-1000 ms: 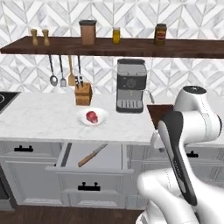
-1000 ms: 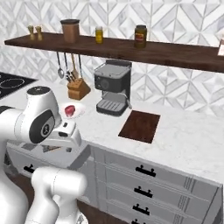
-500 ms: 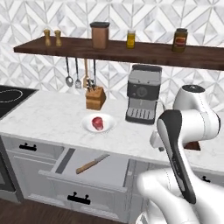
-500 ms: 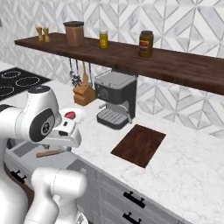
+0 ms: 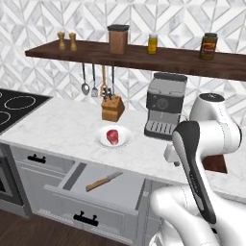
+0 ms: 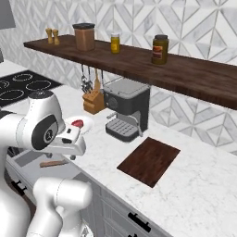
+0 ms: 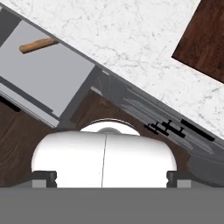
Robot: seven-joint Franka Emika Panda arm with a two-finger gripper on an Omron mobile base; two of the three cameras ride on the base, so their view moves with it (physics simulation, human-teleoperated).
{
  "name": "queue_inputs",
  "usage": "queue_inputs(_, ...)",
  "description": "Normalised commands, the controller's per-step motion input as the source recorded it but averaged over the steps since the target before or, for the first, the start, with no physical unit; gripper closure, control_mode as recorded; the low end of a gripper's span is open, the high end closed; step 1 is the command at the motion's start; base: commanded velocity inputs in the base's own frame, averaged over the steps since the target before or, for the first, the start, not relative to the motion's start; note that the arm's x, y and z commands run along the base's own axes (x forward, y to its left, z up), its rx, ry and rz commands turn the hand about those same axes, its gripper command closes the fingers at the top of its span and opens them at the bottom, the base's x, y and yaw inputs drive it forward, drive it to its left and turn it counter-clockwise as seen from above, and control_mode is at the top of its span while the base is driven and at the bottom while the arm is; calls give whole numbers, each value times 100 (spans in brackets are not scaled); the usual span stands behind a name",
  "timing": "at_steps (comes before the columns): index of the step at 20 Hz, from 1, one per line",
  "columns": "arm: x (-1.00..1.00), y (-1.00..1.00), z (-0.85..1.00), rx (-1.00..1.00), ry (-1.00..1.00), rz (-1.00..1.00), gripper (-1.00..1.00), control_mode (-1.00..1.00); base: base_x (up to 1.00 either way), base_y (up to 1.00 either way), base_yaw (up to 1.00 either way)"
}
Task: Pick up the knife from the drawer and place it on the cutting board. Then place the meat from the plate to the cutting board.
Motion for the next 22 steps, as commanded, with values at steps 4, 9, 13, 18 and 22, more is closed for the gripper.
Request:
queue_inputs(4, 0, 0, -4, 0, 0, 4, -100, -100, 1, 0, 3)
queue_inputs(9, 29, 28, -12, 0, 0, -3, -100, -100, 0, 0, 0)
queue_inputs(13, 28, 100, -54, 2, 0, -20, -100, -100, 0, 0, 0)
queue_inputs(18, 14, 98, -59, 16, 5, -24, -100, -100, 0, 0, 0)
queue_inputs(22, 1, 78, -64, 20, 7, -16, -100, -100, 0, 0, 0)
